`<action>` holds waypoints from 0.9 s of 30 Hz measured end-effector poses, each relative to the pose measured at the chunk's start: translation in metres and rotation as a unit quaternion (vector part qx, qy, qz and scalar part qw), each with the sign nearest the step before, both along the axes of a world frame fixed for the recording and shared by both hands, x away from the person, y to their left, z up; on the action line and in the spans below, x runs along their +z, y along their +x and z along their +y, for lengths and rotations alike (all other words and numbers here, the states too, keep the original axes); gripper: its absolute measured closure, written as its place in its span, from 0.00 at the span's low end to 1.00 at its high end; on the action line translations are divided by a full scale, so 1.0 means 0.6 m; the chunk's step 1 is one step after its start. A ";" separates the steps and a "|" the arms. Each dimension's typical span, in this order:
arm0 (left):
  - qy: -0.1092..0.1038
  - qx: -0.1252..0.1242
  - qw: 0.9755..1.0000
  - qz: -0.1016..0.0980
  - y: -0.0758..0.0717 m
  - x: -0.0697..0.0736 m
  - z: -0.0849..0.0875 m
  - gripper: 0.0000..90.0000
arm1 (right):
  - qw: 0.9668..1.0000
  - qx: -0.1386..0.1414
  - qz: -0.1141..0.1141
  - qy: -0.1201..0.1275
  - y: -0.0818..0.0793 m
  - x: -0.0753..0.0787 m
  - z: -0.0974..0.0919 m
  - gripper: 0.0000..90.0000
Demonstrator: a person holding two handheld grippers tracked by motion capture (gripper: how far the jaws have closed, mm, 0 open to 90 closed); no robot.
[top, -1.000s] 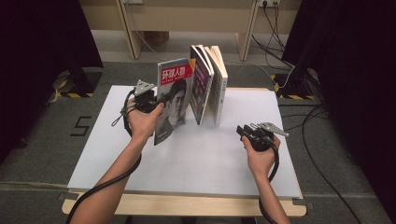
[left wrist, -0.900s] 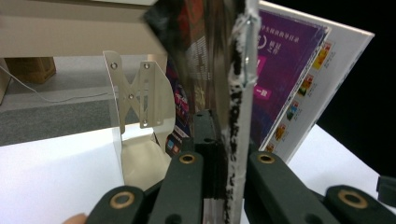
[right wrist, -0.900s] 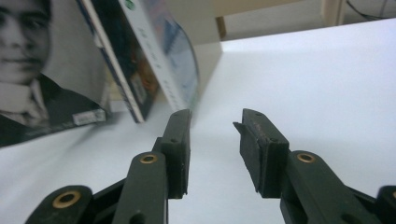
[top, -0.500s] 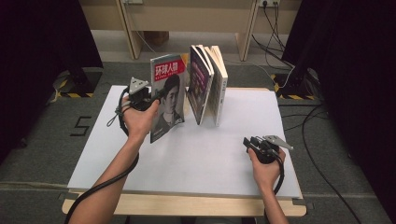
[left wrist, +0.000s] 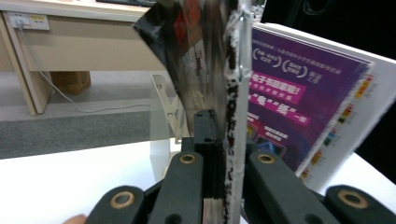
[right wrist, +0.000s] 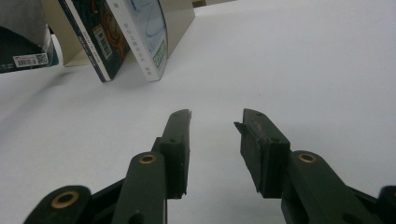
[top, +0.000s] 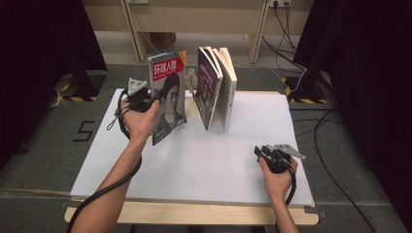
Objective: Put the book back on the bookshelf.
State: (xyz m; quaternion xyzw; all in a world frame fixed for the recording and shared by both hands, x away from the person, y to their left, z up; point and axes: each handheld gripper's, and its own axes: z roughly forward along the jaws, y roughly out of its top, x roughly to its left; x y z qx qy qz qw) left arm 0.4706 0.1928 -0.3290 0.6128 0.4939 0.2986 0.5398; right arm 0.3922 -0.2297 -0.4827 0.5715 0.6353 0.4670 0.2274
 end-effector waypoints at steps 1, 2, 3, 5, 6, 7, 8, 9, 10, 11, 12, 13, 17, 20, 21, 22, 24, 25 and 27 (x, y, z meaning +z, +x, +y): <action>-0.002 0.001 1.000 -0.001 0.003 -0.002 0.000 0.96 | 1.000 0.000 0.000 0.001 -0.001 0.000 -0.001 0.70; -0.002 0.001 1.000 -0.002 0.005 -0.004 -0.001 0.96 | 1.000 -0.001 -0.001 0.005 -0.001 0.000 -0.001 0.70; -0.003 0.001 1.000 -0.003 0.007 -0.005 -0.002 0.96 | 1.000 -0.002 0.001 0.008 -0.002 0.001 -0.002 0.70; -0.005 0.001 1.000 -0.005 0.013 -0.007 -0.005 0.96 | 1.000 -0.002 -0.003 0.009 -0.002 0.001 -0.004 0.70; -0.003 0.002 1.000 -0.007 0.015 -0.008 -0.007 0.96 | 1.000 -0.002 -0.003 0.008 -0.002 0.002 -0.005 0.70; -0.001 0.004 1.000 -0.011 0.018 -0.008 -0.008 0.96 | 1.000 -0.003 -0.004 0.009 -0.002 0.002 -0.005 0.70; -0.001 0.006 1.000 -0.015 0.021 -0.009 -0.010 0.96 | 1.000 -0.005 -0.003 0.009 -0.003 0.002 -0.005 0.70; 0.000 0.007 1.000 -0.019 0.024 -0.010 -0.012 0.96 | 1.000 -0.005 -0.003 0.007 -0.004 0.002 -0.005 0.70; 0.002 0.009 1.000 -0.022 0.026 -0.011 -0.013 0.96 | 1.000 -0.007 -0.001 0.009 -0.005 0.003 -0.005 0.70; 0.003 0.010 1.000 -0.024 0.030 -0.011 -0.015 0.96 | 1.000 -0.007 -0.002 0.010 -0.005 0.002 -0.006 0.70; 0.003 0.010 1.000 -0.024 0.033 -0.011 -0.015 0.96 | 1.000 -0.007 -0.001 0.011 -0.005 0.003 -0.006 0.70; 0.003 0.012 1.000 -0.024 0.036 -0.012 -0.015 0.96 | 1.000 -0.009 0.001 0.013 -0.005 0.003 -0.006 0.70; 0.004 0.018 0.999 -0.029 0.051 -0.013 -0.018 0.96 | 1.000 -0.006 0.001 0.010 -0.003 0.001 -0.008 0.70; 0.007 0.023 0.999 -0.036 0.059 -0.014 -0.022 0.96 | 1.000 -0.007 0.000 0.010 -0.002 0.000 -0.007 0.70; 0.007 0.024 0.999 -0.037 0.061 -0.015 -0.024 0.96 | 1.000 -0.006 -0.002 0.009 -0.002 0.000 -0.008 0.70; 0.008 0.024 0.999 -0.038 0.064 -0.016 -0.025 0.96 | 1.000 -0.006 -0.002 0.009 -0.002 0.000 -0.008 0.70; 0.007 0.019 0.999 -0.041 0.070 -0.019 -0.029 0.96 | 1.000 -0.007 0.000 0.007 -0.003 0.001 -0.009 0.70; 0.007 0.018 0.999 -0.042 0.073 -0.021 -0.032 0.96 | 1.000 -0.006 -0.001 0.003 -0.002 0.001 -0.010 0.70; 0.009 0.014 0.999 -0.045 0.078 -0.026 -0.036 0.96 | 1.000 -0.006 -0.003 0.002 -0.002 0.001 -0.011 0.71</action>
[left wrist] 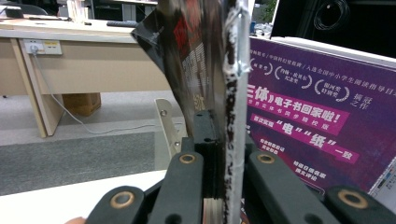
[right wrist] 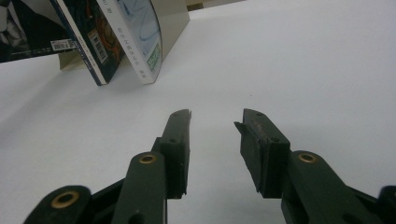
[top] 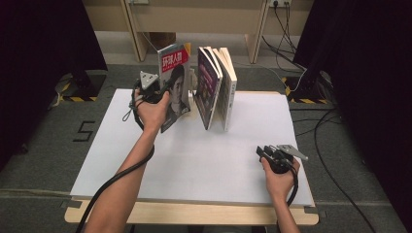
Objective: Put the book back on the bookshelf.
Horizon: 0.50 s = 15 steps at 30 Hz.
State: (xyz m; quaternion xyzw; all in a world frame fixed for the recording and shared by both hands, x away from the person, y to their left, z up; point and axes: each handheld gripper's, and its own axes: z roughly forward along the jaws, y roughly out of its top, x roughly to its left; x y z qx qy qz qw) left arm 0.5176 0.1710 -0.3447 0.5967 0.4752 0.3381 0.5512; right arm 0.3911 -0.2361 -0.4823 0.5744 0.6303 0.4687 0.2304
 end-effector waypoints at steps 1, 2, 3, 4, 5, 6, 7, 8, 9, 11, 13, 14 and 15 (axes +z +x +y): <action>0.001 0.001 1.000 -0.001 0.002 -0.003 -0.002 0.96 | 1.000 -0.002 0.002 0.001 0.000 0.000 0.000 0.71; 0.000 0.003 1.000 -0.002 0.005 -0.005 -0.004 0.96 | 1.000 -0.003 0.003 0.003 -0.001 -0.001 0.001 0.71; -0.001 0.005 1.000 -0.004 0.007 -0.008 -0.005 0.96 | 1.000 -0.003 0.003 0.002 0.000 -0.001 0.000 0.71; -0.002 0.007 1.000 -0.005 0.010 -0.012 -0.006 0.96 | 1.000 -0.003 0.003 0.002 0.000 -0.001 0.000 0.71; -0.003 0.008 1.000 -0.006 0.013 -0.015 -0.007 0.96 | 1.000 -0.003 0.003 0.001 0.000 -0.002 0.000 0.71; -0.003 0.007 1.000 -0.007 0.015 -0.018 -0.008 0.96 | 1.000 -0.004 0.004 0.002 0.000 -0.002 0.000 0.71; -0.004 0.007 1.000 -0.007 0.018 -0.022 -0.009 0.96 | 1.000 -0.003 0.005 0.002 0.000 -0.002 0.000 0.71; -0.005 0.006 1.000 -0.008 0.020 -0.025 -0.009 0.96 | 1.000 -0.004 0.006 0.002 0.000 -0.002 0.000 0.71; -0.007 0.004 1.000 -0.009 0.022 -0.028 -0.009 0.96 | 1.000 -0.003 0.006 0.002 0.000 -0.002 0.000 0.71; -0.006 0.002 1.000 -0.011 0.023 -0.032 -0.007 0.96 | 1.000 -0.004 0.004 0.002 0.000 -0.002 0.000 0.71; -0.005 0.000 1.000 -0.014 0.023 -0.035 -0.005 0.96 | 1.000 -0.005 0.003 0.001 0.000 -0.002 -0.001 0.71; -0.002 -0.002 1.000 -0.013 0.023 -0.037 -0.005 0.96 | 1.000 -0.005 0.003 0.003 0.000 -0.002 -0.001 0.71; 0.003 -0.004 1.000 -0.013 0.021 -0.039 -0.005 0.95 | 1.000 -0.006 0.003 0.002 0.000 -0.002 -0.001 0.71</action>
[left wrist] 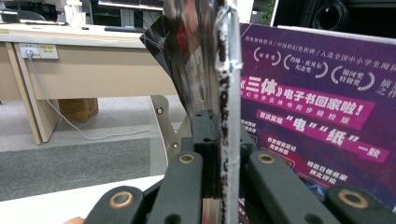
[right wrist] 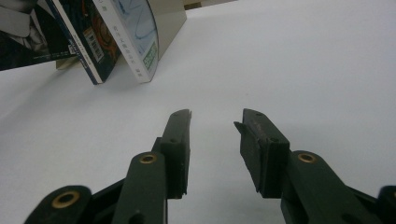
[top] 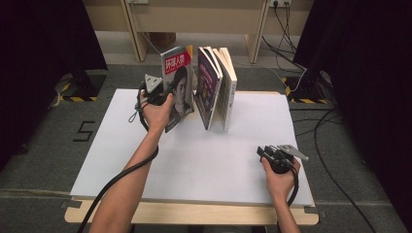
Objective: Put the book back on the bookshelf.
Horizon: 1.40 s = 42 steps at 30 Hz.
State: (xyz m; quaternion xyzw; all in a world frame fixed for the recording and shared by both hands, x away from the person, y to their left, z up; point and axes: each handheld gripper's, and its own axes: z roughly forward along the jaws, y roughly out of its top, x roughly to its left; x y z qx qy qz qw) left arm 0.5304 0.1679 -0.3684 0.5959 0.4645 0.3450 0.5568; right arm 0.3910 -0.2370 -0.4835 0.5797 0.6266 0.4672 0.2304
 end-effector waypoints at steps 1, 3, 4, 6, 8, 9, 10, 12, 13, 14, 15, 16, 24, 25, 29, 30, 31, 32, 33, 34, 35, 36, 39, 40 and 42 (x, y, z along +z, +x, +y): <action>0.006 0.000 1.000 0.000 -0.001 -0.003 0.000 0.95 | 1.000 0.001 -0.001 -0.001 0.000 0.000 0.000 0.71; 0.007 0.005 1.000 0.004 -0.003 -0.011 0.003 0.95 | 1.000 0.000 -0.002 0.000 0.000 0.001 -0.001 0.71; 0.007 0.005 1.000 0.003 -0.004 -0.015 0.005 0.94 | 1.000 0.000 0.000 0.000 -0.001 0.001 -0.002 0.71; 0.006 0.005 1.000 0.006 -0.007 -0.021 0.010 0.93 | 1.000 0.001 -0.002 -0.001 -0.001 0.001 -0.002 0.71; 0.013 0.005 1.000 0.011 -0.009 -0.025 0.014 0.92 | 1.000 0.001 -0.001 -0.001 -0.001 0.001 -0.003 0.71; 0.017 0.004 1.000 0.014 -0.010 -0.026 0.016 0.91 | 1.000 0.000 -0.001 0.000 -0.001 0.001 -0.003 0.71; 0.021 0.006 1.000 0.016 -0.012 -0.027 0.018 0.90 | 1.000 0.000 -0.001 0.000 -0.001 0.001 -0.003 0.71; 0.023 0.002 1.000 0.020 -0.015 -0.027 0.022 0.89 | 1.000 0.000 -0.001 0.000 0.000 0.000 -0.003 0.71; 0.025 -0.001 0.999 0.021 -0.016 -0.026 0.024 0.90 | 1.000 -0.001 0.000 0.001 0.000 -0.001 -0.003 0.71; 0.029 -0.004 0.999 0.024 -0.018 -0.024 0.026 0.89 | 1.000 -0.002 0.000 0.000 0.000 -0.001 -0.004 0.71; 0.029 -0.008 0.999 0.029 -0.018 -0.022 0.028 0.89 | 1.000 -0.003 0.000 0.001 0.000 -0.001 -0.004 0.71; 0.028 -0.011 0.999 0.030 -0.019 -0.019 0.030 0.89 | 1.000 -0.003 0.000 0.001 0.000 0.000 -0.004 0.71; 0.006 -0.019 0.999 0.039 -0.021 0.004 0.035 0.84 | 1.000 -0.001 0.000 0.002 -0.002 0.002 -0.002 0.70; 0.002 -0.021 0.999 0.042 -0.020 0.006 0.035 0.83 | 1.000 -0.003 0.000 0.004 -0.002 0.003 -0.002 0.70; -0.010 -0.032 0.998 0.052 -0.014 0.015 0.036 0.81 | 1.000 -0.005 -0.003 0.005 -0.002 0.004 -0.004 0.70; -0.015 -0.034 0.998 0.055 -0.012 0.016 0.035 0.81 | 1.000 -0.005 -0.001 0.006 -0.002 0.004 -0.004 0.70; -0.014 -0.030 0.998 0.055 -0.011 0.018 0.035 0.80 | 1.000 -0.004 -0.002 0.004 -0.002 0.004 -0.005 0.70; -0.014 -0.028 0.998 0.057 -0.010 0.021 0.034 0.80 | 1.000 -0.004 -0.002 0.004 -0.001 0.003 -0.005 0.70; -0.018 -0.029 0.998 0.059 -0.007 0.022 0.032 0.79 | 1.000 -0.004 -0.002 0.004 -0.001 0.003 -0.005 0.70; -0.022 -0.031 0.997 0.060 -0.005 0.023 0.031 0.79 | 1.000 -0.003 -0.002 0.003 -0.001 0.003 -0.005 0.70; -0.020 -0.031 0.997 0.064 -0.003 0.024 0.029 0.78 | 1.000 -0.003 -0.002 0.004 -0.001 0.002 -0.005 0.69; -0.018 -0.031 0.997 0.068 -0.001 0.024 0.028 0.77 | 1.000 -0.003 -0.001 0.003 -0.001 0.002 -0.005 0.69; -0.017 -0.032 0.996 0.078 0.006 0.024 0.024 0.76 | 1.000 -0.003 0.001 0.004 -0.001 0.002 -0.005 0.69; -0.016 -0.033 0.996 0.082 0.008 0.024 0.024 0.76 | 1.000 -0.004 0.001 0.004 -0.001 0.002 -0.005 0.69; -0.015 -0.033 0.996 0.086 0.011 0.023 0.022 0.75 | 1.000 -0.004 0.001 0.003 -0.001 0.002 -0.006 0.69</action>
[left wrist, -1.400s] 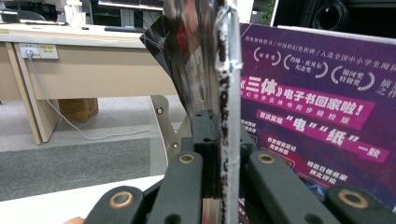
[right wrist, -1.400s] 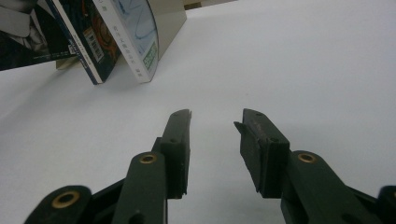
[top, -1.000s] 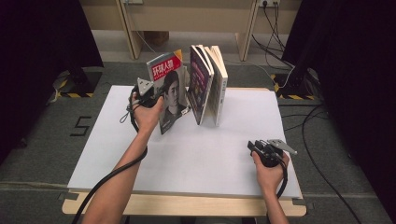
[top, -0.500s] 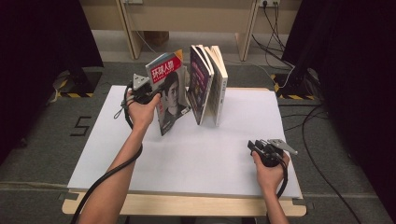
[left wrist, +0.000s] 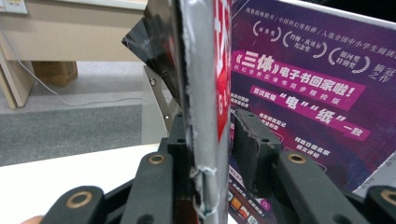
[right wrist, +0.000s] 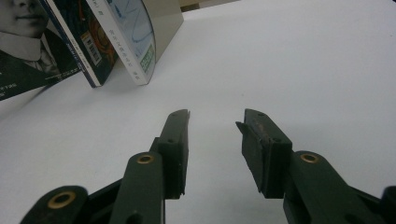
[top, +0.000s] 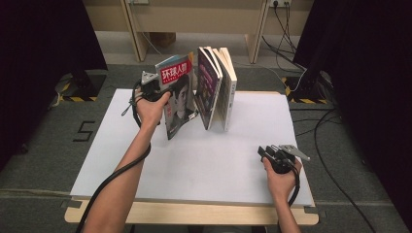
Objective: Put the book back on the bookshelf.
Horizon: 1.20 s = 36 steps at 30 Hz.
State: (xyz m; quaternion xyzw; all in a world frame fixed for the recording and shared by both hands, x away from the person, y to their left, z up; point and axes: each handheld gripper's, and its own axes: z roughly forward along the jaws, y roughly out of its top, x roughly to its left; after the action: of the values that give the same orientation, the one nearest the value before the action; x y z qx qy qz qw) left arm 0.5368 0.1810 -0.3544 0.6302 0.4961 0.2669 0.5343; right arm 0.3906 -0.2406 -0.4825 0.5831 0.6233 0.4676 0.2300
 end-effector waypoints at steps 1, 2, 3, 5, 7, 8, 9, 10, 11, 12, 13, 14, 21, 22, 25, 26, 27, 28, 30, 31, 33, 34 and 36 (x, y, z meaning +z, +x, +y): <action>0.000 0.000 1.000 0.001 0.001 0.000 -0.001 0.75 | 1.000 0.001 0.000 0.000 0.000 0.000 0.000 0.69; 0.001 0.000 1.000 0.002 0.002 -0.001 -0.002 0.75 | 1.000 0.001 -0.001 0.000 0.000 0.000 0.000 0.69; 0.005 0.000 1.000 0.004 0.002 -0.002 -0.003 0.76 | 1.000 0.000 -0.001 0.001 0.000 0.000 0.000 0.69; 0.009 -0.001 1.000 0.011 0.004 -0.004 -0.005 0.78 | 1.000 0.000 0.000 0.001 0.001 -0.001 0.000 0.69; 0.011 0.005 0.999 0.031 0.005 -0.009 -0.005 0.82 | 1.000 0.001 0.002 0.000 0.001 -0.001 0.001 0.69; 0.016 0.008 0.999 0.038 0.005 -0.010 -0.005 0.86 | 1.000 0.002 0.003 0.001 0.000 -0.001 0.001 0.69; 0.017 0.008 0.999 0.044 0.005 -0.011 -0.006 0.90 | 1.000 0.002 0.004 0.001 0.000 -0.001 0.001 0.69; 0.014 0.008 0.999 0.050 0.004 -0.011 -0.006 0.92 | 1.000 0.003 0.005 0.000 0.000 -0.001 0.002 0.69; 0.016 0.008 0.998 0.053 0.003 -0.010 -0.006 0.93 | 1.000 0.003 0.005 0.000 0.000 -0.001 0.002 0.69; 0.015 0.008 0.998 0.056 0.003 -0.009 -0.006 0.94 | 1.000 0.003 0.005 0.000 0.000 -0.001 0.002 0.69; 0.014 0.005 0.998 0.059 0.002 -0.007 -0.005 0.95 | 1.000 0.003 0.005 0.000 0.000 -0.001 0.002 0.69; 0.015 0.002 0.998 0.060 0.000 -0.005 -0.005 0.95 | 1.000 0.004 0.006 -0.001 0.000 -0.001 0.001 0.69; 0.021 0.004 0.999 0.037 -0.013 0.006 -0.010 0.96 | 1.000 0.002 0.004 -0.001 0.000 -0.001 0.001 0.69; 0.019 0.006 0.999 0.032 -0.014 0.007 -0.011 0.96 | 1.000 0.003 0.005 -0.001 -0.001 0.000 0.001 0.69; 0.023 0.013 1.000 0.016 -0.019 0.012 -0.011 0.96 | 1.000 0.001 0.005 0.000 -0.001 0.001 0.000 0.69; 0.024 0.015 1.000 0.010 -0.020 0.013 -0.011 0.96 | 1.000 0.001 0.005 -0.001 -0.001 0.001 0.000 0.69; 0.026 0.017 1.000 0.004 -0.021 0.014 -0.010 0.96 | 1.000 0.002 0.004 0.000 -0.001 0.000 -0.001 0.69; 0.027 0.018 0.999 -0.001 -0.021 0.015 -0.010 0.96 | 1.000 0.001 0.004 0.000 -0.001 0.000 0.000 0.69; 0.024 0.021 0.999 -0.010 -0.021 0.014 -0.012 0.96 | 1.000 0.000 0.004 0.000 -0.001 0.000 0.000 0.69; 0.022 0.020 0.999 -0.015 -0.021 0.013 -0.013 0.96 | 1.000 0.000 0.004 0.000 -0.001 0.000 0.001 0.69; 0.019 0.019 0.999 -0.022 -0.019 0.010 -0.015 0.96 | 1.000 0.001 0.004 0.000 -0.001 0.000 0.001 0.69; 0.017 0.021 0.999 -0.025 -0.018 0.008 -0.016 0.96 | 1.000 0.001 0.004 0.000 -0.001 0.001 0.001 0.69; 0.015 0.026 0.999 -0.032 -0.016 0.003 -0.018 0.96 | 1.000 -0.002 0.007 0.002 -0.002 0.002 0.000 0.69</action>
State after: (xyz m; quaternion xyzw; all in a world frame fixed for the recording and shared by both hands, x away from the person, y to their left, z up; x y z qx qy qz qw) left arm 0.5270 0.1704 -0.3525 0.6160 0.4910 0.3083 0.5333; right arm 0.3895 -0.2406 -0.4814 0.5878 0.6228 0.4644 0.2256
